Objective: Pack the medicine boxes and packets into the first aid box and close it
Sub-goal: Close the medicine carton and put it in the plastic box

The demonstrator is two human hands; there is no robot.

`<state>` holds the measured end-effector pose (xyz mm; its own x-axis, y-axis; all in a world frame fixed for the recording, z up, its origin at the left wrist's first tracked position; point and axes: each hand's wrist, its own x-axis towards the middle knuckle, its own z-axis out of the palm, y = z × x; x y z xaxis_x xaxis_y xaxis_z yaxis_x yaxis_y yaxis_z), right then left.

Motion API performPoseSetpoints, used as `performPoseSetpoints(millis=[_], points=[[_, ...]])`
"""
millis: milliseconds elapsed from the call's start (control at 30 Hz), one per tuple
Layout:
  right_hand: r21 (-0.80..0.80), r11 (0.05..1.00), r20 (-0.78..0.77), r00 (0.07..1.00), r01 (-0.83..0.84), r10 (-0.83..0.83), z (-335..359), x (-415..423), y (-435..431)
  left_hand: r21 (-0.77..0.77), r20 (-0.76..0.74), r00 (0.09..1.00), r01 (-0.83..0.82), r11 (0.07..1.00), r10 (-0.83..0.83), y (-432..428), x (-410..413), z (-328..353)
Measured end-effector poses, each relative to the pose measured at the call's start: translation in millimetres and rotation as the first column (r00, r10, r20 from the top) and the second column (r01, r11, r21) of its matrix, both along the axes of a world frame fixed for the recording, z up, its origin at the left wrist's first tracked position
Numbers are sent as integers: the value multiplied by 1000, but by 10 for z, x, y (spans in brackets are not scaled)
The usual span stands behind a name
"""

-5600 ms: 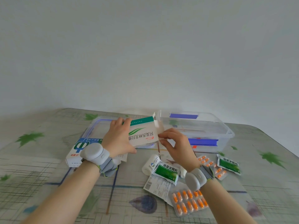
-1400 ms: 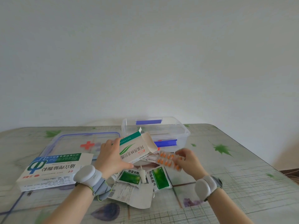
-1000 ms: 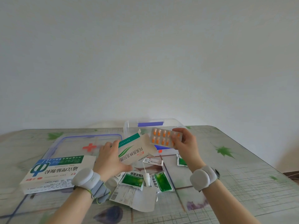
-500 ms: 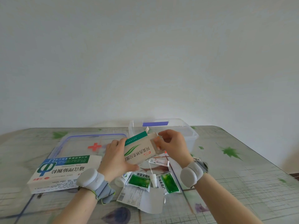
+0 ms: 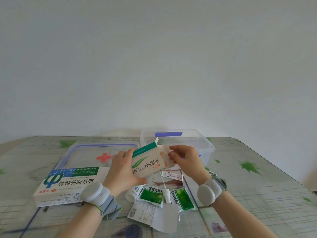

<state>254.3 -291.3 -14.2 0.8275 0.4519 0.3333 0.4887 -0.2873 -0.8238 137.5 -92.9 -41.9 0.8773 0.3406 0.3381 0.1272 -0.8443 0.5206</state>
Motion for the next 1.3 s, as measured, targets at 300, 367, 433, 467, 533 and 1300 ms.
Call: performPoseSetpoints(millis=[300,367,433,467,533,1300], points=[[-372,890,67,948,-266,311,19,-72,-199,-17,17,999,-27,999,27,65,-44,11],[-376,889,92,944,-261,316,17,-101,-200,-23,30,999,-35,999,35,62,-49,16],[-333,909,117,946,-248,301,41,-132,-195,-41,61,997,-47,998,50,50,-57,21],[-308,920,135,946,-242,294,54,-140,-186,-50,72,996,-51,997,55,43,-55,26],[-283,931,179,941,-230,286,84,-160,-169,-59,76,996,-48,997,53,25,-53,35],[-109,978,63,980,-180,187,91,-174,0,-31,69,998,6,999,-4,14,-158,121]])
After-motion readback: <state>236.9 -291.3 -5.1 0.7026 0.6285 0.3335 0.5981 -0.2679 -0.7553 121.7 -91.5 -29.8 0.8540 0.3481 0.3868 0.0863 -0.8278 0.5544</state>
